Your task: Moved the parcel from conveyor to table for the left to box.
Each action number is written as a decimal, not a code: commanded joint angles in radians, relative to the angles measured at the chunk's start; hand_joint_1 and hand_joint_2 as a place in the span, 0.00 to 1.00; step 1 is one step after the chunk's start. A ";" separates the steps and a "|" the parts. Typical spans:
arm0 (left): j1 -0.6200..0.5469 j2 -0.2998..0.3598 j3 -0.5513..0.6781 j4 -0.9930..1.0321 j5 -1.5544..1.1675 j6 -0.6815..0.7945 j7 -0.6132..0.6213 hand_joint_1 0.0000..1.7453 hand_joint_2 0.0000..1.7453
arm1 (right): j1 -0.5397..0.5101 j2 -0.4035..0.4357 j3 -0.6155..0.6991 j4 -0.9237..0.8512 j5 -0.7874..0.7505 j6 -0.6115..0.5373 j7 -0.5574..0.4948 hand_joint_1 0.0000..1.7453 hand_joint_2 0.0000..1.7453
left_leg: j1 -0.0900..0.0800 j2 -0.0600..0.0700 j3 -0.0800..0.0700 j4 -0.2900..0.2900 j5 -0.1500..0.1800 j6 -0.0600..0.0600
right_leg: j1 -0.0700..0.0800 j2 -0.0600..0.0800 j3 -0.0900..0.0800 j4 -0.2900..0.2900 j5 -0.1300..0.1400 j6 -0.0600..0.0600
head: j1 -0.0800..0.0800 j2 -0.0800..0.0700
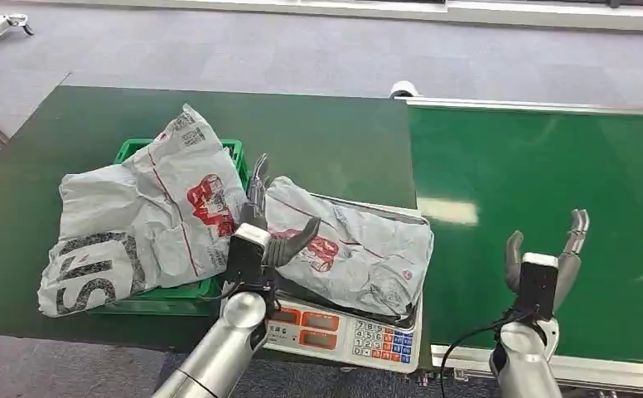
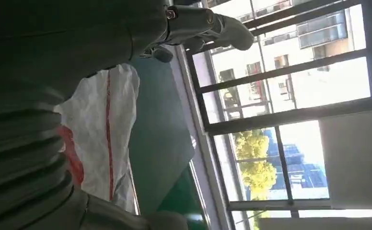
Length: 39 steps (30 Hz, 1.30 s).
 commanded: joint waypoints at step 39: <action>-0.122 0.030 -0.250 0.376 -0.797 -0.133 0.447 1.00 1.00 | -0.078 0.012 -0.113 0.207 0.016 0.183 0.001 0.00 1.00 | 0.001 0.004 0.006 -0.002 0.000 0.000 | 0.001 0.002 0.006 -0.002 0.001 -0.001 | 0.000 0.000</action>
